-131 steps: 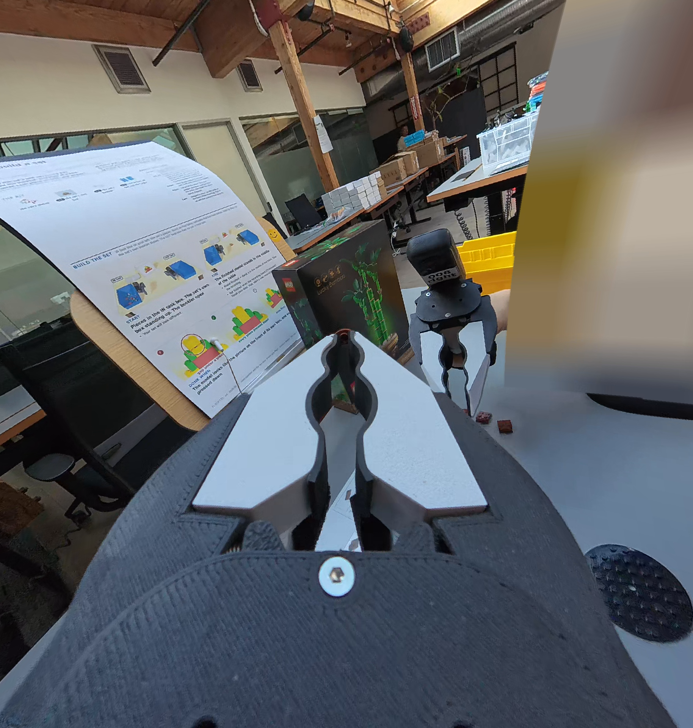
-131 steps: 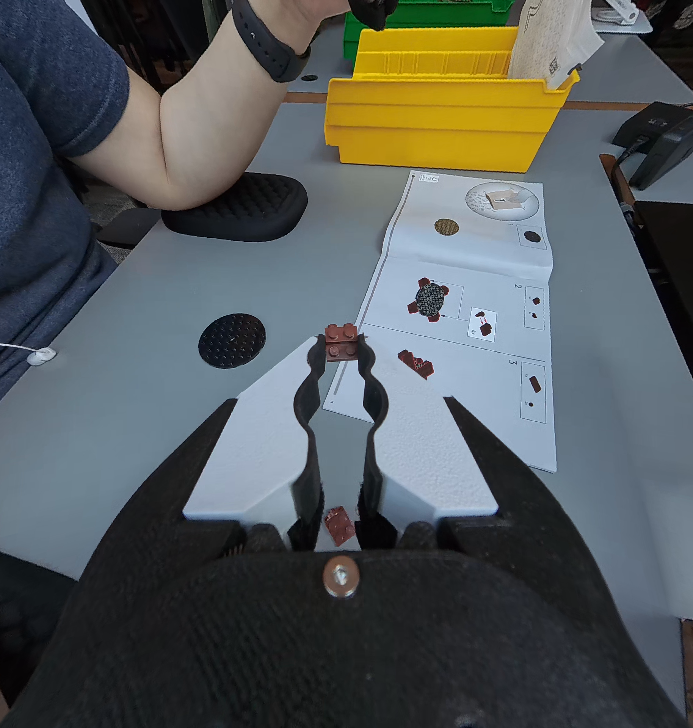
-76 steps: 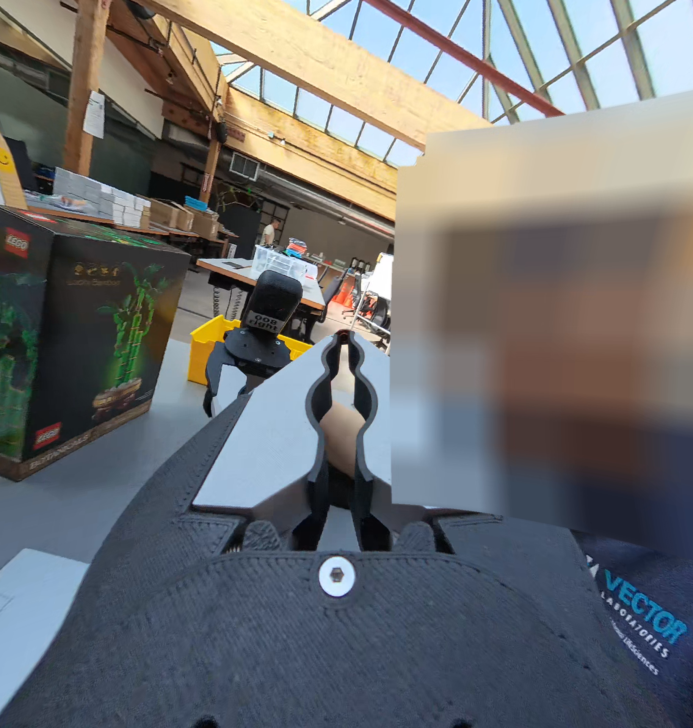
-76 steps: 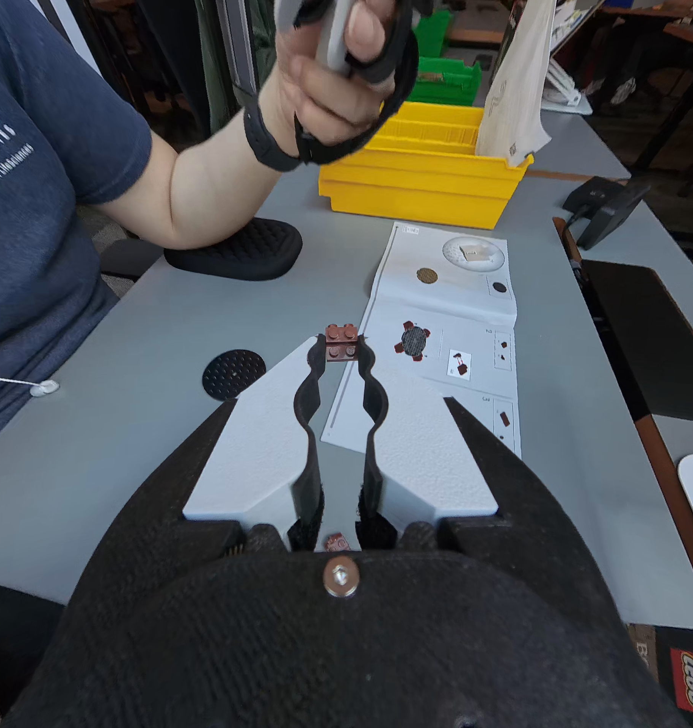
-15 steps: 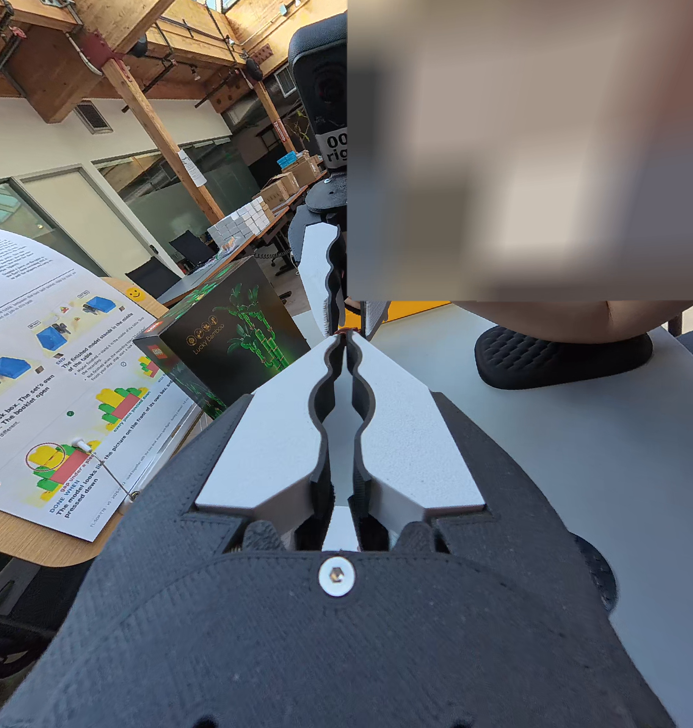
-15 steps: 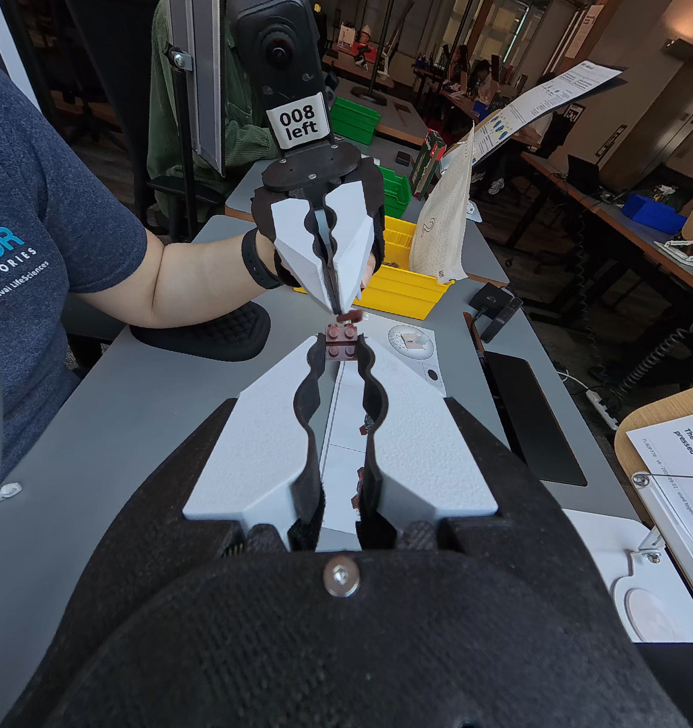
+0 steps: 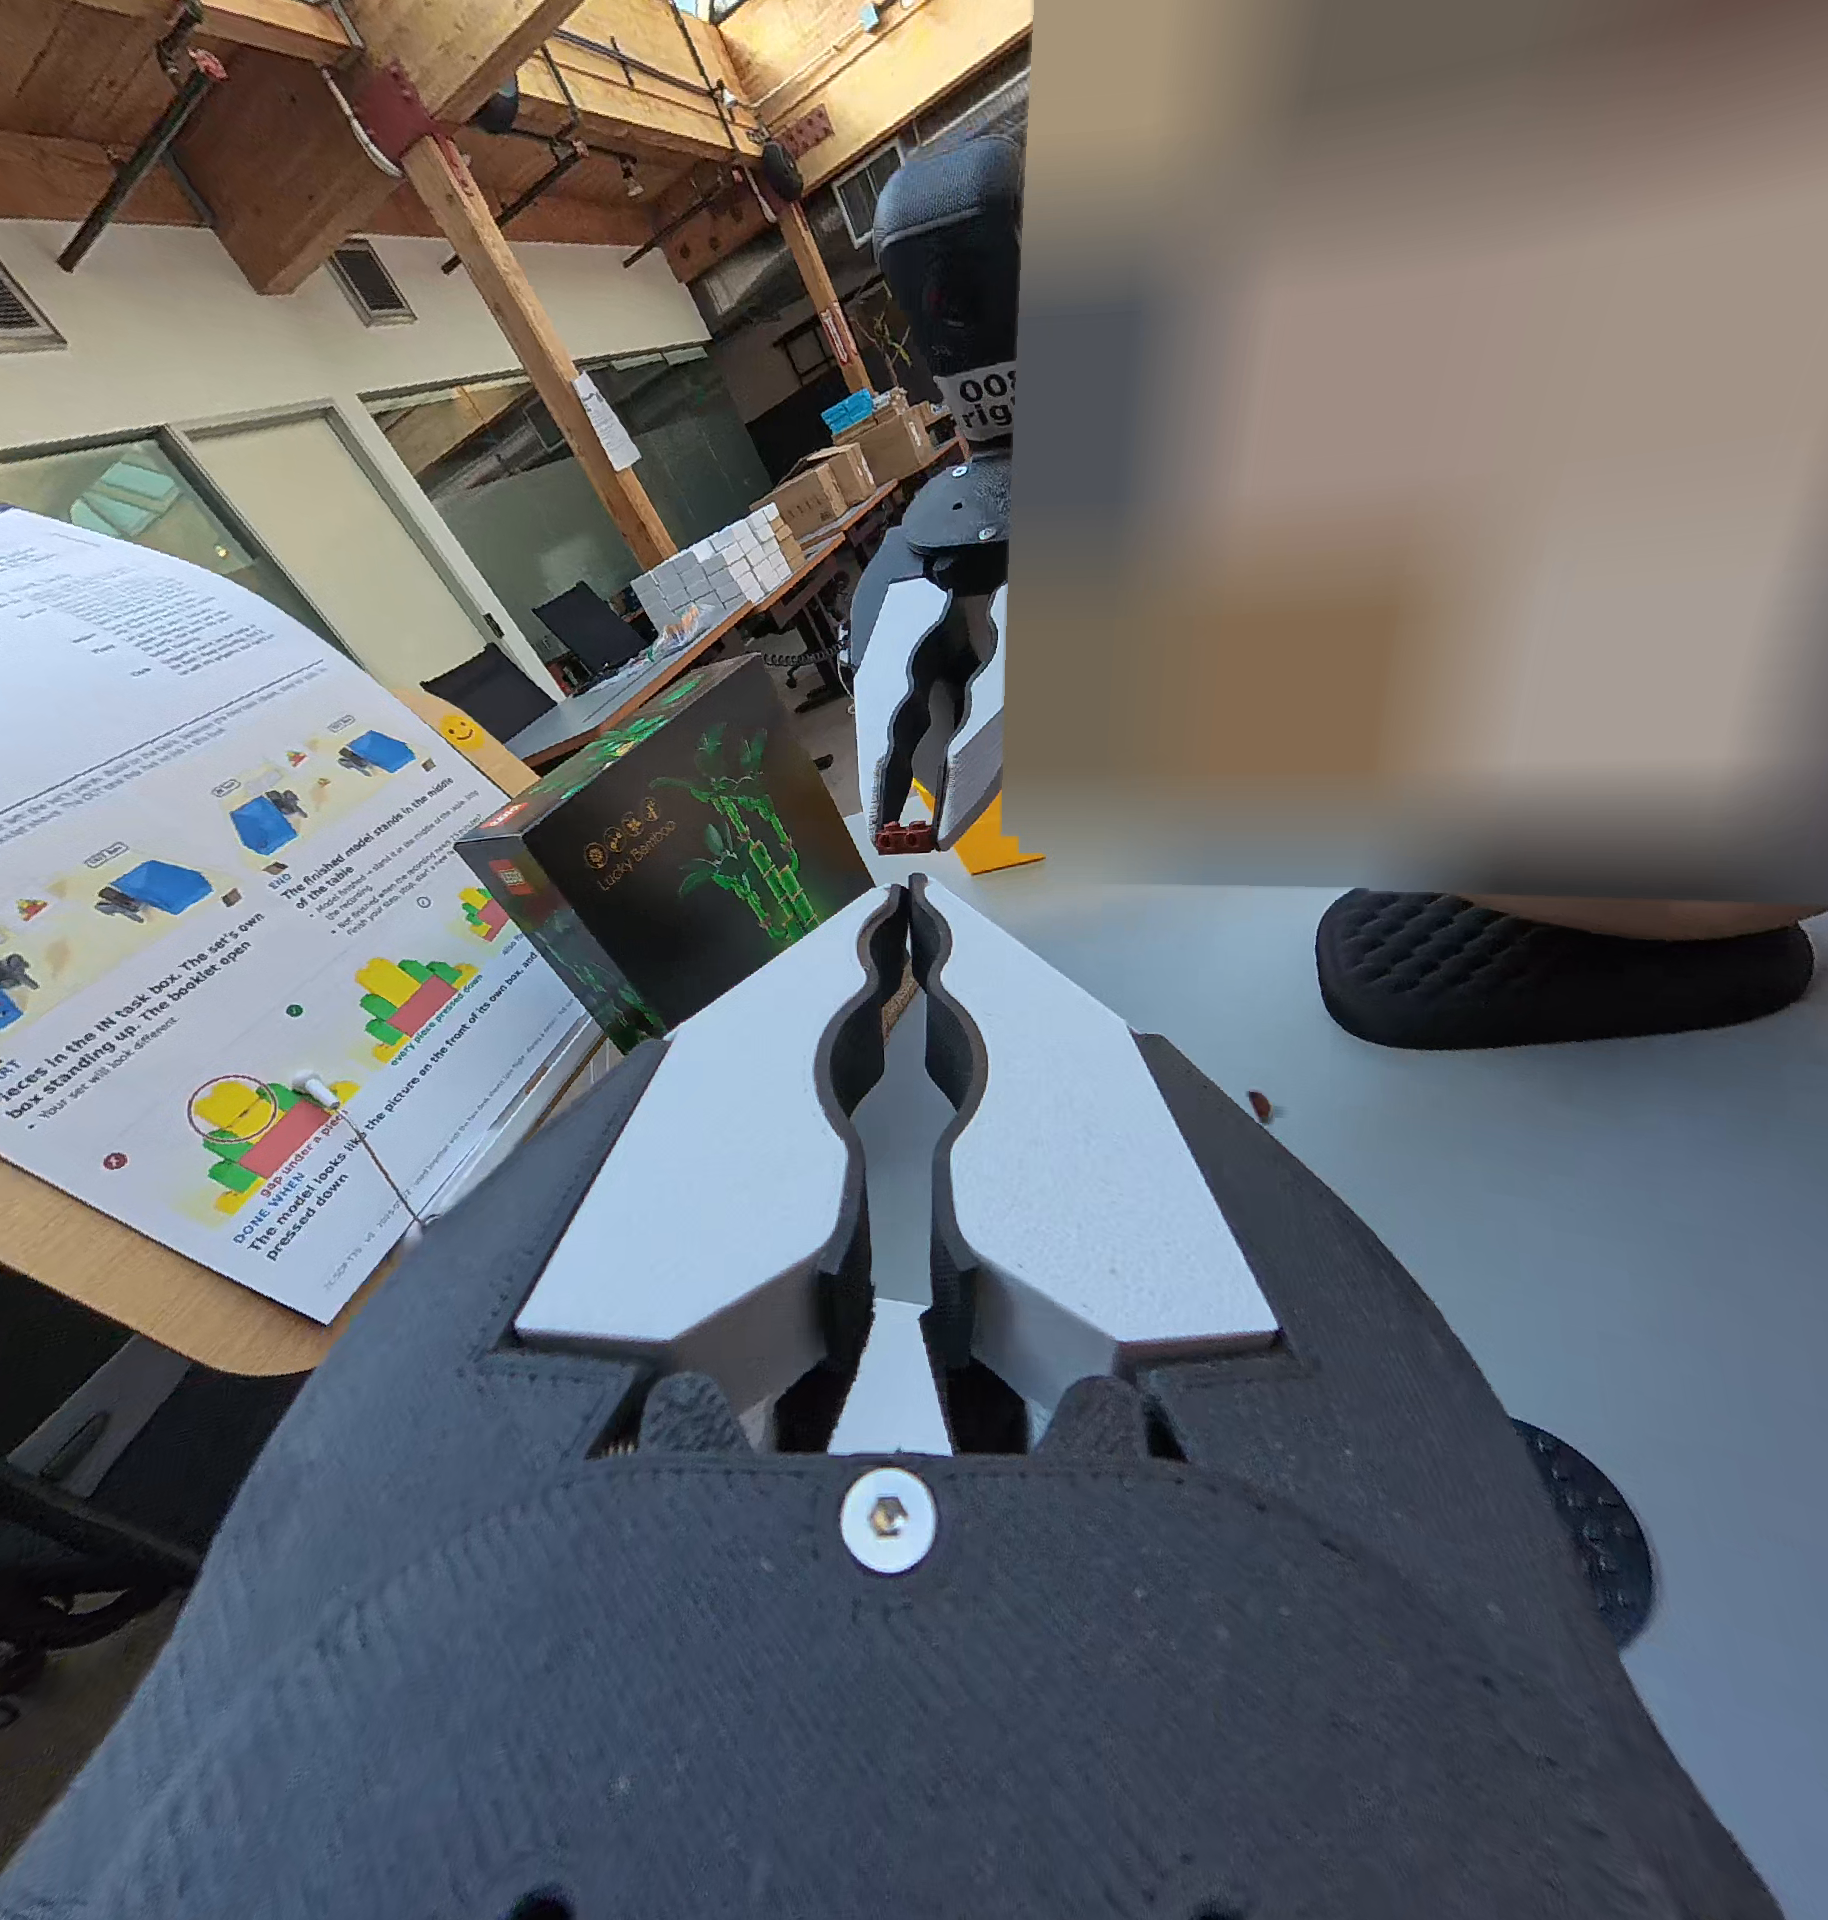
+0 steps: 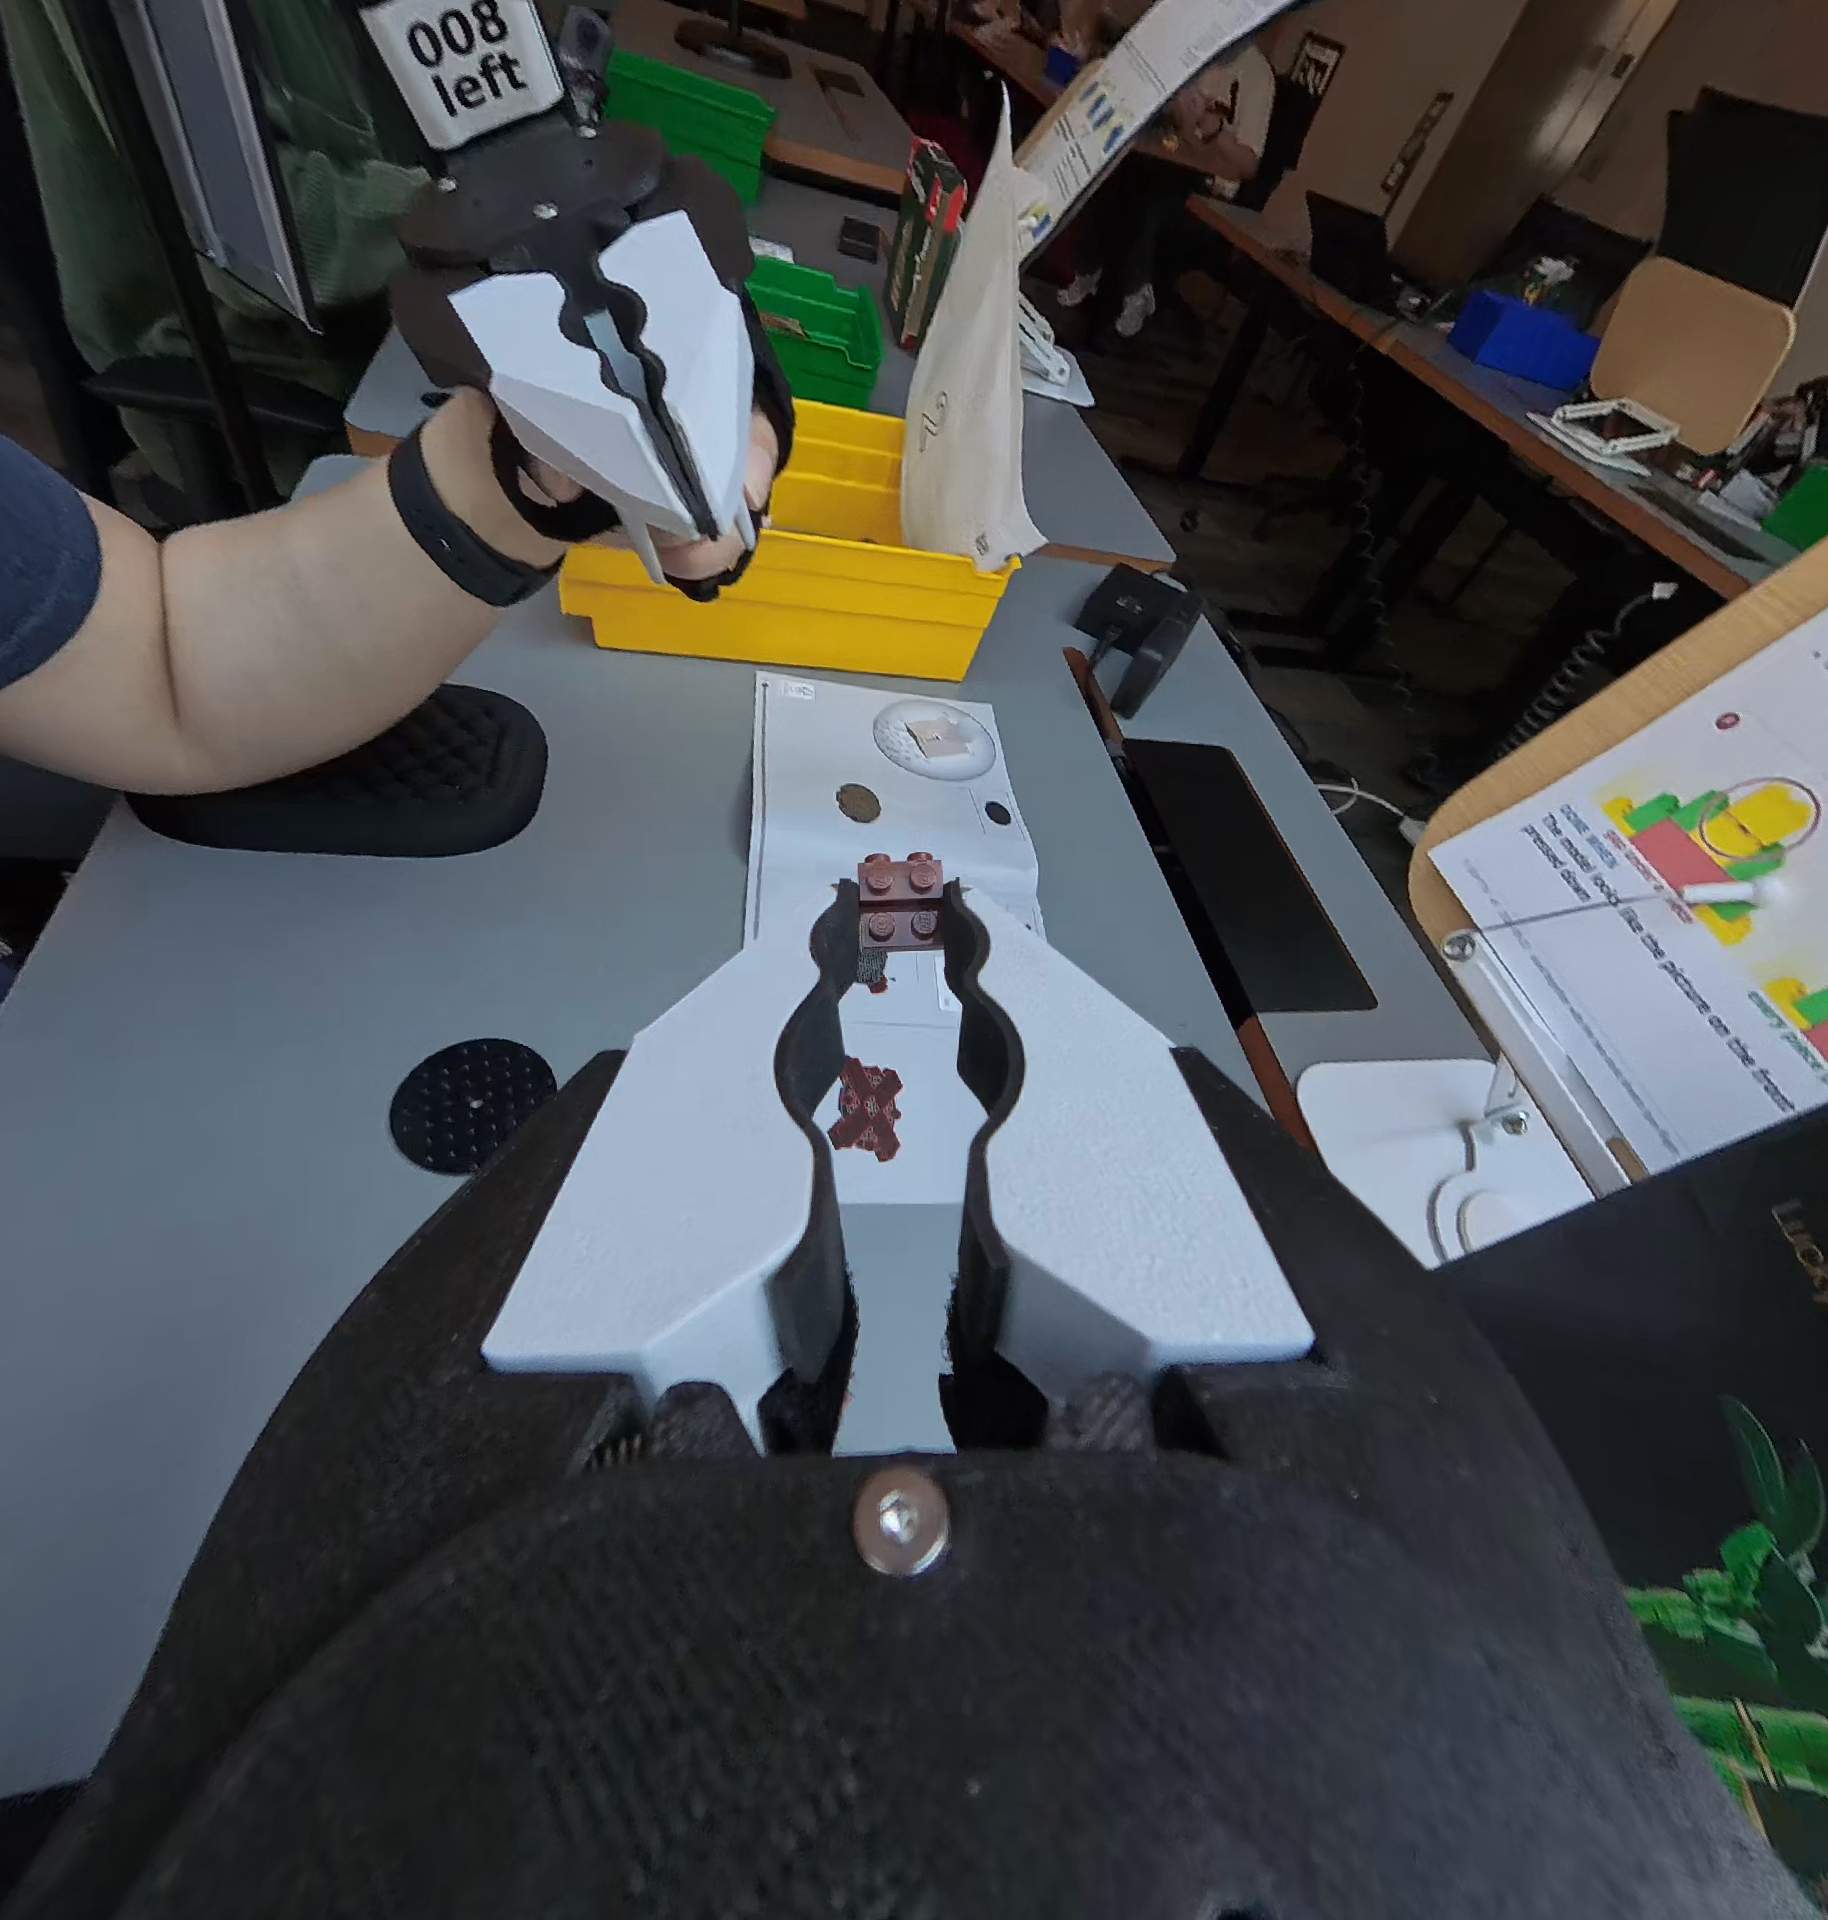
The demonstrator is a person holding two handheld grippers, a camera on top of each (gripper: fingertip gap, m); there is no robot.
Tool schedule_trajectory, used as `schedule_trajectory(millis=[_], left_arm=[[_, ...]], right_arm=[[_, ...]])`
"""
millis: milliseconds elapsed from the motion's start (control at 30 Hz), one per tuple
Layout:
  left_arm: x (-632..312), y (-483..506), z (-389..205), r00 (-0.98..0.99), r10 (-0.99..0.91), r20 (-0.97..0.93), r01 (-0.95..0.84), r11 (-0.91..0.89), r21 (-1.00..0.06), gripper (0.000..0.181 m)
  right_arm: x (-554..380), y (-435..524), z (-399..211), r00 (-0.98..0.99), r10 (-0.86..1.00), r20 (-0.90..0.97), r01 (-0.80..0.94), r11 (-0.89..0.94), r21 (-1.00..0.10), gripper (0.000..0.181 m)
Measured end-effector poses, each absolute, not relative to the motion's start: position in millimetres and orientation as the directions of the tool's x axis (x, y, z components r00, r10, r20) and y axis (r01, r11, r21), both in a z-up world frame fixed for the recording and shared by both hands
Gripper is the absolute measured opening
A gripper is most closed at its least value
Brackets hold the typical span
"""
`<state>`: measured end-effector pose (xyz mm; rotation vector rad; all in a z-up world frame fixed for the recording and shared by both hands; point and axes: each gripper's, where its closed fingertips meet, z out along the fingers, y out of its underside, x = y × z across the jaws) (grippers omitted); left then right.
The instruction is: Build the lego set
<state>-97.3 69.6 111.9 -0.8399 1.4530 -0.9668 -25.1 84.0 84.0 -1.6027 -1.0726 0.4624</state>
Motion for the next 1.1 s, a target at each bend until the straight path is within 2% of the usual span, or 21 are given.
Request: schedule_trajectory(millis=[67, 267, 367, 533, 633, 700, 967, 1100], left_arm=[[-93.9, 67.3, 101.1, -0.157, -0.927, -0.341, -0.022, 0.349, -0.937, 0.000], [-52.4, 30.5, 40.9, -0.358, -0.923, -0.138, -0.241, 0.235, -0.942, 0.017], [-24.4, 0.7, -8.3, -0.431, -0.897, -0.092, -0.378, 0.272, -0.885, 0.019], [-1.0, -60.4, -70.6, -0.549, -0.835, 0.024, -0.486, 0.296, -0.822, 0.012], [3.8, -63.1, -113.1, -0.514, -0.857, -0.028, -0.584, 0.374, -0.720, 0.014], [2.9, -68.7, -124.1, -0.526, -0.848, -0.058, -0.583, 0.410, -0.701, 0.012], [2.3, -72.0, -128.6, -0.714, -0.690, -0.119, -0.402, 0.543, -0.737, 0.006], [1.4, -70.9, -143.4, -0.792, -0.592, -0.148, -0.364, 0.652, -0.665, 0.010]], right_arm=[[-6.1, 88.6, 77.5, 0.559, 0.795, 0.237, 0.431, -0.034, -0.902, 0.015], [47.3, 81.7, 86.5, 0.672, 0.694, 0.257, 0.429, -0.082, -0.900, 0.015], [66.2, 73.2, 95.6, 0.709, 0.650, 0.274, 0.416, -0.072, -0.906, 0.015], [83.1, 63.6, 105.0, 0.732, 0.616, 0.291, 0.400, -0.043, -0.915, 0.015], [86.9, 60.1, 106.8, 0.731, 0.613, 0.300, 0.399, -0.028, -0.916, 0.015], [85.2, 58.1, 109.3, 0.723, 0.625, 0.294, 0.385, -0.010, -0.923, 0.015], [72.9, 50.9, 109.2, 0.671, 0.670, 0.316, 0.399, 0.032, -0.916, 0.015], [71.4, 49.1, 103.5, 0.652, 0.685, 0.326, 0.424, 0.027, -0.905, 0.015]])
